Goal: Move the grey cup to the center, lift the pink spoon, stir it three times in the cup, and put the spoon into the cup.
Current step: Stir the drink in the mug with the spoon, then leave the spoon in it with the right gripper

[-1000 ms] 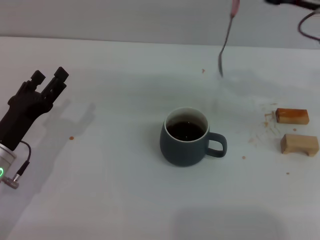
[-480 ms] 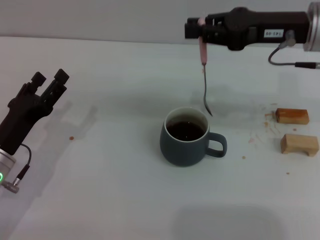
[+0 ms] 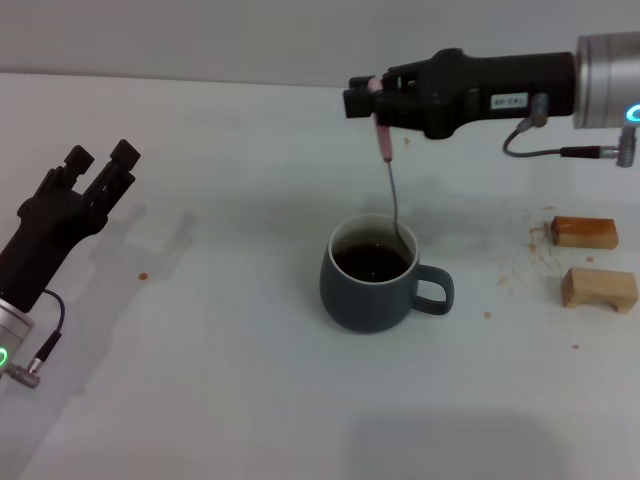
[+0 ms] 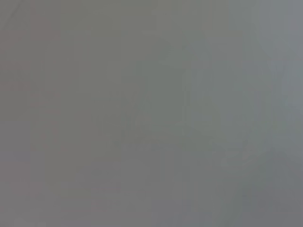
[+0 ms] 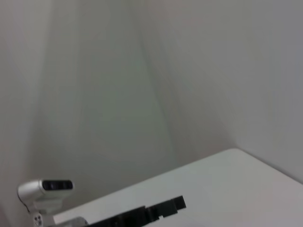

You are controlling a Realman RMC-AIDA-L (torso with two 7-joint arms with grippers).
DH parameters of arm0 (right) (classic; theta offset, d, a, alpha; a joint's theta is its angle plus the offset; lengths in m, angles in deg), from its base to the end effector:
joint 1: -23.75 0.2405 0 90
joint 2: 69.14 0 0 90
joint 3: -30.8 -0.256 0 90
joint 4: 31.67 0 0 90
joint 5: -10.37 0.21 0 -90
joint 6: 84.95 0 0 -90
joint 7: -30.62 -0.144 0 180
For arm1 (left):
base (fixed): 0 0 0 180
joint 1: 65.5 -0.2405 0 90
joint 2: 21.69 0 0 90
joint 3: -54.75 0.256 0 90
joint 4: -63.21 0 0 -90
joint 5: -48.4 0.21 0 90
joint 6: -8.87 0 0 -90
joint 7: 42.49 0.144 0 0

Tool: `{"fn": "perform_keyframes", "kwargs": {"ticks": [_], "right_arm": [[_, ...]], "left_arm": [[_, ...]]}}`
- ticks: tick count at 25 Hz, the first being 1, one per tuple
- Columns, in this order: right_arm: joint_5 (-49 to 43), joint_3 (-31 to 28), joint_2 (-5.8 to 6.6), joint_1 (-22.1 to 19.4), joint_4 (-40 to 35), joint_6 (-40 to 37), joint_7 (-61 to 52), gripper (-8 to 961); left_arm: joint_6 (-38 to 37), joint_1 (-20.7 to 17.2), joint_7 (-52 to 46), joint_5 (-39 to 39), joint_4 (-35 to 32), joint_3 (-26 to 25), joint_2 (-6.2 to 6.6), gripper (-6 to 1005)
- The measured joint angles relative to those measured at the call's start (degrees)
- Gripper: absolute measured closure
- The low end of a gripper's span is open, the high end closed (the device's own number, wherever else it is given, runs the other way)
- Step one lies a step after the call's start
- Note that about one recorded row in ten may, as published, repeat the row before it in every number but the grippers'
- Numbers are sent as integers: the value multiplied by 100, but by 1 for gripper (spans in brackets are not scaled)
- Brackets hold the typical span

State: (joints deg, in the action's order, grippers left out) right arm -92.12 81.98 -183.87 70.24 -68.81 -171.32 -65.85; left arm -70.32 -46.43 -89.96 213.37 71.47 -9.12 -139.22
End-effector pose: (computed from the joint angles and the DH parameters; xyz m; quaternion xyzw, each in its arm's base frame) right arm 0.1444 0.4016 0.0144 -0.9406 0.1897 0.2758 0.0571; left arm -0.3216 0.2890 -0.0141 -0.6853 -0.3591 -0.4816 0.4116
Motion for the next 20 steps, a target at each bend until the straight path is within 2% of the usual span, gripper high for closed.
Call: {"fn": "perform_keyframes", "kwargs": {"ticks": [10,20], "right_arm": [[-38,533,-260,60,7,756,232,830],[-76,643,-351,104,189,1232,410,831]], "left_arm": [[3,-17,0,0,0,15,-7,170],[46,-39,-5,-6,0,0,-6,170]]}}
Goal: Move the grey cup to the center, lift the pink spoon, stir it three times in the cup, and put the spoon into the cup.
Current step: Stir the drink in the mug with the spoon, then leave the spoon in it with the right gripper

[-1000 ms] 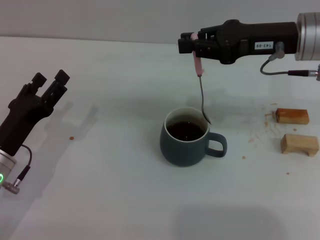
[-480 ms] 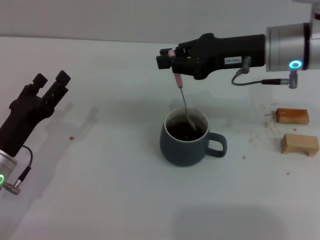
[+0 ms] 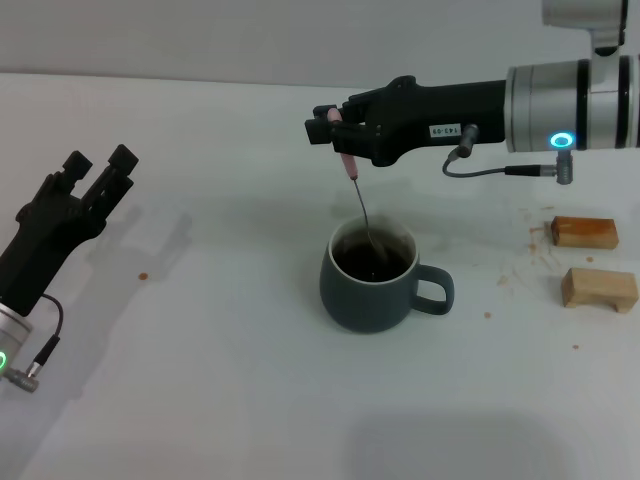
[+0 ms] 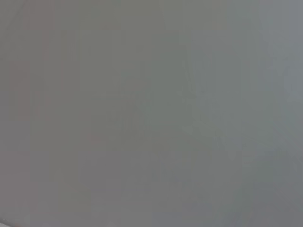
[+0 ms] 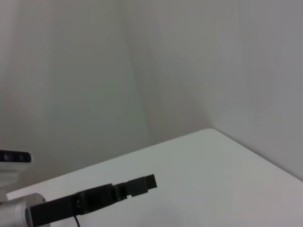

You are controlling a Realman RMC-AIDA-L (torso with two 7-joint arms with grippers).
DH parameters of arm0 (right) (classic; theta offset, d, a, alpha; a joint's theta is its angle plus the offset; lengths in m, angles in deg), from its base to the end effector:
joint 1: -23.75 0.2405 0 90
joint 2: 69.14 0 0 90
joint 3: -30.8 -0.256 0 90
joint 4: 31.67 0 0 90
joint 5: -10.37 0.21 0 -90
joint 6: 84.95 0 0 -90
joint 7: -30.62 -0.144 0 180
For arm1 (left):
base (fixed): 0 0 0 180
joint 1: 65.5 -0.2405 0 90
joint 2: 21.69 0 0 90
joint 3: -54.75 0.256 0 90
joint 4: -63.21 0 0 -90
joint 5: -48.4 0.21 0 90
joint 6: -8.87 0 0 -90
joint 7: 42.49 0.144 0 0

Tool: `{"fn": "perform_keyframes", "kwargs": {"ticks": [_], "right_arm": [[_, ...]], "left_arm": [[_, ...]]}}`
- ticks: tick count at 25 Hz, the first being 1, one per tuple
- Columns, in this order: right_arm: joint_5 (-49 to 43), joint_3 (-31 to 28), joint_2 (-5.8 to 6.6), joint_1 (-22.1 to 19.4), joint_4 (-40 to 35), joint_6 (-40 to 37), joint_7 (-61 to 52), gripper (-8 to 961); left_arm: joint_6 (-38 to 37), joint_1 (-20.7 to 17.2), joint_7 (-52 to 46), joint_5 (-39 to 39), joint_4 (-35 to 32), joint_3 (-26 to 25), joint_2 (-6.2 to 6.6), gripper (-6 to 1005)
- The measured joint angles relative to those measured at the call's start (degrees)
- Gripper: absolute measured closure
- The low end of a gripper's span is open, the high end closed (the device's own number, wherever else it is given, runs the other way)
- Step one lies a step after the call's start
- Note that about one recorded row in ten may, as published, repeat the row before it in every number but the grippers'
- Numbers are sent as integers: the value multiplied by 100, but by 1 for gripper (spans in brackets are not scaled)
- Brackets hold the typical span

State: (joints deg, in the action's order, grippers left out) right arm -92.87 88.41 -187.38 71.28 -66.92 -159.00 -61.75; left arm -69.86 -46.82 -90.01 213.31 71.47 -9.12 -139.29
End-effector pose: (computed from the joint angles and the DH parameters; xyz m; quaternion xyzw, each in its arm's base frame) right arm 0.1414 0.4092 -0.0302 -0.9513 0.1772 0.2311 0.1015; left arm -0.3243 0.2870 -0.0150 -0.6834 -0.3646 -0.4780 0.4141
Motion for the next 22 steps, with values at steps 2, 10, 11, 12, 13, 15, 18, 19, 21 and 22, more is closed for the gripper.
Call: {"fn": "perform_keyframes", "kwargs": {"ticks": [2,10,11,12,13,15,18,19,21,22], "right_arm": [[2,58,-7,18,82,103,7,830],[45,125,-54,179,569,419,307,830],[45,127,-60,198,599,434,334,830],[46,133,-63,221,632,433,358,830],[47,153,-65,252,681,426,384,830],[48,229,-65,299,747,385,404,831],[50,306,-62,273,737,254,402,831],[50,307,-56,240,724,186,402,831],[51,294,-43,166,685,99,402,831],[51,283,-39,117,663,74,402,831]], "left_arm": [[11,7,-1,-3,0,-9,0,170],[42,24,-3,-21,-9,-30,0,170],[43,26,-3,-22,-9,-30,0,170],[43,30,-3,-24,-9,-30,0,170],[44,33,-4,-26,-9,-32,0,170],[46,39,-4,-30,-9,-40,0,170],[77,40,-3,-32,-9,-48,0,170],[97,41,-4,-32,-9,-48,0,170],[120,48,-3,-32,-9,-48,0,170],[130,54,-4,-32,-9,-48,0,170]]}}
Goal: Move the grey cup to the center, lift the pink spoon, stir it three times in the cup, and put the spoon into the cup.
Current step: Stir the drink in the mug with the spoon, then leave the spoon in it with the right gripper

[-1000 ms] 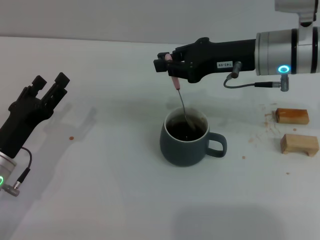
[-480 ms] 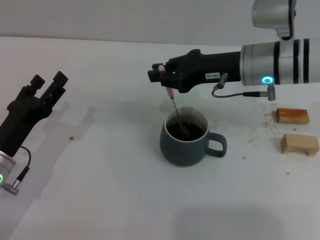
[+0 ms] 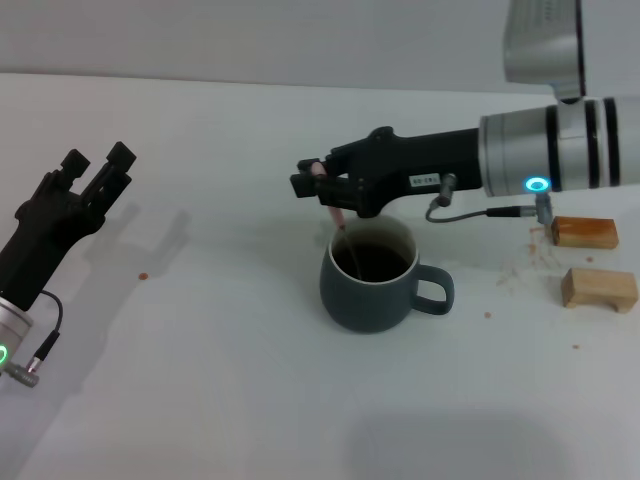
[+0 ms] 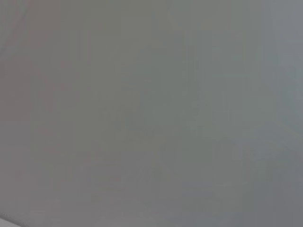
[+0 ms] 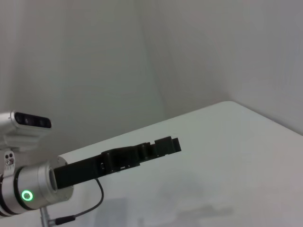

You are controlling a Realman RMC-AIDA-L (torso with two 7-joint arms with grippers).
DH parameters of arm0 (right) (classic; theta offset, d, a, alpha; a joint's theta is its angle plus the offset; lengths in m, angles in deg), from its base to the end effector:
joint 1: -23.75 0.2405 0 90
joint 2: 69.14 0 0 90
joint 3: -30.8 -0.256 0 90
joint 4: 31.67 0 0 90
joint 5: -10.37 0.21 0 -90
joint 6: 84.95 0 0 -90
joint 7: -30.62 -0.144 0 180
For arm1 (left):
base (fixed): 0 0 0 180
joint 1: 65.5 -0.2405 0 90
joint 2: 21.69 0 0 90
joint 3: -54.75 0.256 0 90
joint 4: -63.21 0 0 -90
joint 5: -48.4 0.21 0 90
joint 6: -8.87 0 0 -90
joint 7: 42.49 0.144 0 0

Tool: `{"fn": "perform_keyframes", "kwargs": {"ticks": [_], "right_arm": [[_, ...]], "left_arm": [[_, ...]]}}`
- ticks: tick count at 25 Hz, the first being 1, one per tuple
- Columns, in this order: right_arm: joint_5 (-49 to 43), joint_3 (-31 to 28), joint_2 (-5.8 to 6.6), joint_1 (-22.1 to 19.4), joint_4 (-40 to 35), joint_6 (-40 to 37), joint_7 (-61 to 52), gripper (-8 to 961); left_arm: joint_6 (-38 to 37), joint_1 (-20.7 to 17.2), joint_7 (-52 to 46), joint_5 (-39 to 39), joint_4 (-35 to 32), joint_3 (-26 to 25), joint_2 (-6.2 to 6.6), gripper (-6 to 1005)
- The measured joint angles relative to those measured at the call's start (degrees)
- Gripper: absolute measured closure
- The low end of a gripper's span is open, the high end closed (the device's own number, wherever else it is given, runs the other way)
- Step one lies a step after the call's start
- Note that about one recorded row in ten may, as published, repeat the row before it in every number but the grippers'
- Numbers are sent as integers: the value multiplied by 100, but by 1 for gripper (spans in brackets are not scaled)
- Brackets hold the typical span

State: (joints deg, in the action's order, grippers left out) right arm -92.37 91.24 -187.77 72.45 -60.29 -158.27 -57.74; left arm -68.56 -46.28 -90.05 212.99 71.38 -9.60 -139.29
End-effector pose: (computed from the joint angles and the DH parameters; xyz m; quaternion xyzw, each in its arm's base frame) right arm 0.1511 0.3960 -0.0570 -0.9592 0.1778 0.2084 0.0701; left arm -0.3255 0.2914 -0.0146 -0.6806 -0.3698 -0.4734 0.4195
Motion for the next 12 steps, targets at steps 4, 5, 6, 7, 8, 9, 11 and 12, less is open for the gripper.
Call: {"fn": "perform_keyframes", "kwargs": {"ticks": [4,5,6,7,8,9,11,12], "right_arm": [[0,-43,34,-221,-167,5,-59,831],[0,-65,54,-255,-219,15,-99,831],[0,-78,67,-261,-254,14,-128,831],[0,-85,83,-258,-280,15,-151,830],[1,-85,91,-243,-291,17,-162,830],[1,-86,96,-218,-298,36,-167,830],[2,-91,100,-142,-306,95,-205,830],[1,-93,98,-92,-306,120,-222,830]], "left_arm": [[40,38,0,4,0,2,0,170],[55,50,0,4,0,2,0,170],[57,53,0,6,1,2,0,170],[69,69,0,7,1,2,0,170],[85,85,0,10,1,4,0,170],[99,97,0,12,1,6,0,170],[104,103,0,12,1,8,0,170],[114,110,0,15,1,10,0,170]]}}
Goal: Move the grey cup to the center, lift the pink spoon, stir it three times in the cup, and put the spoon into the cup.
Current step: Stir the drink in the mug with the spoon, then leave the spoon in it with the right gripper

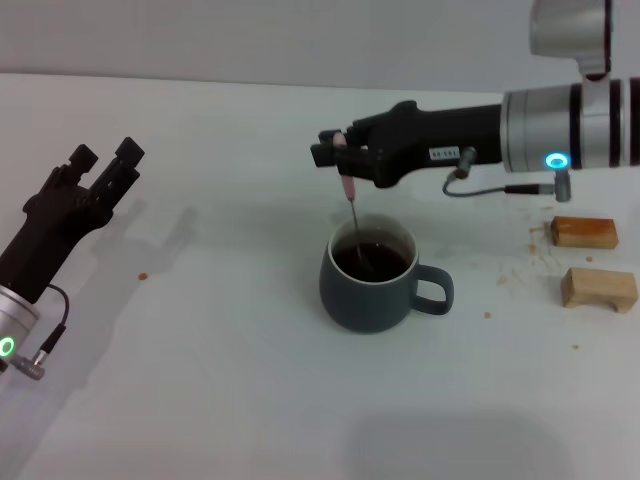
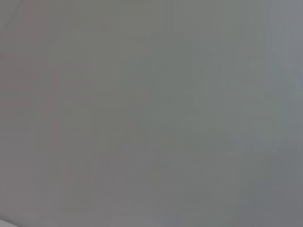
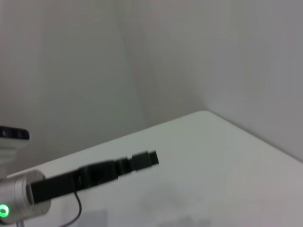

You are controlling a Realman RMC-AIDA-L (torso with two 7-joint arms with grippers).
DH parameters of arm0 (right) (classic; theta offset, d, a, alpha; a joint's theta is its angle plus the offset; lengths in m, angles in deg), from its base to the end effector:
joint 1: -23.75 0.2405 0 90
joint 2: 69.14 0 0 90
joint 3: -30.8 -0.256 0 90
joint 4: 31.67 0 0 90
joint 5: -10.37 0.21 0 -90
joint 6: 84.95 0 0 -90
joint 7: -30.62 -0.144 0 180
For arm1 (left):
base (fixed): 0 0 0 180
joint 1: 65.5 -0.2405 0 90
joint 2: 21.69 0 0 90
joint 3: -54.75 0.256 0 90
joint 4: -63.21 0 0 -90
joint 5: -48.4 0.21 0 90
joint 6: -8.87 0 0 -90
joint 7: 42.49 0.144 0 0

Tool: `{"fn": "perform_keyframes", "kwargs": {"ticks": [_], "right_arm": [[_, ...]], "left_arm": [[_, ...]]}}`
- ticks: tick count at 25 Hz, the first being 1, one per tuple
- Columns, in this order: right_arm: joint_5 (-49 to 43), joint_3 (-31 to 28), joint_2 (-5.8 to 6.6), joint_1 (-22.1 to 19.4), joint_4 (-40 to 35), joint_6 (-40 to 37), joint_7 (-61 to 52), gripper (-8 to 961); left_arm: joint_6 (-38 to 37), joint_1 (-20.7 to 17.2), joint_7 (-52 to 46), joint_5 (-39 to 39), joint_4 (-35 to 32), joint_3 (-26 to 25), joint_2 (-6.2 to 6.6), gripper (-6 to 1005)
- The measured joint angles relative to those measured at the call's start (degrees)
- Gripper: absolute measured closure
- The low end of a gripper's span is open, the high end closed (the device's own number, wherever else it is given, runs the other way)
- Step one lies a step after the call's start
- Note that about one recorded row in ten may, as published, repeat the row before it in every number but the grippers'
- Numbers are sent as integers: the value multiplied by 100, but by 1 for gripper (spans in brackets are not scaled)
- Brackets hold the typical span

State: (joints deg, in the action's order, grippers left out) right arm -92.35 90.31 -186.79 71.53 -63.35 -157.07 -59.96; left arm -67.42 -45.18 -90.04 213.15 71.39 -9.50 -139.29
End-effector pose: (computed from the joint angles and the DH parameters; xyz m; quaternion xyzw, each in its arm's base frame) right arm 0.1527 0.4075 -0.0396 -0.9541 0.1843 0.2130 0.1015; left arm -0.3220 0.2980 -0.0166 -0.6858 -0.3691 -0.4694 0.4161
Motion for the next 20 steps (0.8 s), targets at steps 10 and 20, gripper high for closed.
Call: {"fn": "perform_keyframes", "kwargs": {"ticks": [10,20], "right_arm": [[-23,75,-92,447,228,-21,-38,831],[-38,78,-21,-13,4,-225,-276,834]], "left_arm": [[15,-19,0,-5,0,-10,5,170],[93,33,0,-6,-9,-19,19,170]]}}
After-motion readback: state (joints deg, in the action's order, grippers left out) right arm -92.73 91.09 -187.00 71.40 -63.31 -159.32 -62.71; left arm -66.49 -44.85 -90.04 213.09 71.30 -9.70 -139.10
